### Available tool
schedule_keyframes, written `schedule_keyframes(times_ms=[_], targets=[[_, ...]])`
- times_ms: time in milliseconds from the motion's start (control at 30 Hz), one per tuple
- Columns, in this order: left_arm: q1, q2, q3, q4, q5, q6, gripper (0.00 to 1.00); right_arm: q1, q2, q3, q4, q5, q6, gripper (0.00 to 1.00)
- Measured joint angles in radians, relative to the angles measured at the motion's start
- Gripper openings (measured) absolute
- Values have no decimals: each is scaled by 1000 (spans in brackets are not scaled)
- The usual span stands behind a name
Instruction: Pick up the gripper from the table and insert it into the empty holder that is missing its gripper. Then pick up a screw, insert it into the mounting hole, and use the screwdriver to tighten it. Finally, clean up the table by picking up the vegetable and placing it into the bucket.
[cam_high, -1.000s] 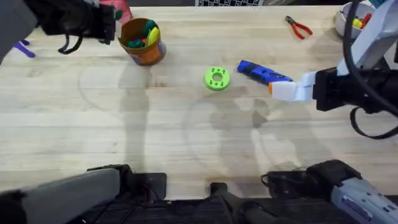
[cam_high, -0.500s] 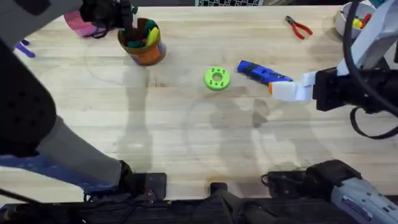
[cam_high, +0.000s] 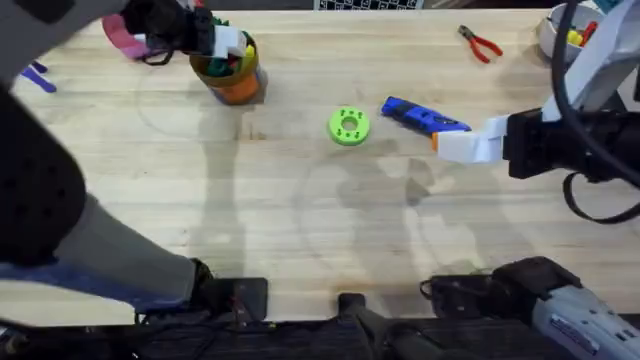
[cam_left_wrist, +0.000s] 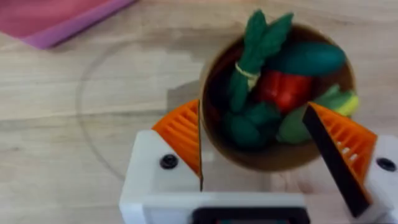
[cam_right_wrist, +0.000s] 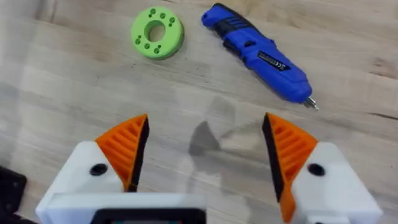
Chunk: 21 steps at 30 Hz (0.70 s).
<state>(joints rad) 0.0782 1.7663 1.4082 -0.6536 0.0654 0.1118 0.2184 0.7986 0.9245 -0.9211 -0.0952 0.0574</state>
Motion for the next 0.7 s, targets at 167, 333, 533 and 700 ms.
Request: schedule_keyframes(times_ms=[167, 333, 533, 700], targets=[[-19, -192, -1, -232, 2, -1, 988, 0, 0, 0, -2, 0, 0, 992], [-44, -403, -96, -255, 2, -9, 988, 0, 0, 0, -4, 0, 0, 993], [-92, -696, -364, -279, 2, -53, 987, 0, 0, 0, -6, 0, 2, 991], [-149, -816, -489, -299, 3, -68, 987, 0, 0, 0, -24, 0, 3, 993]])
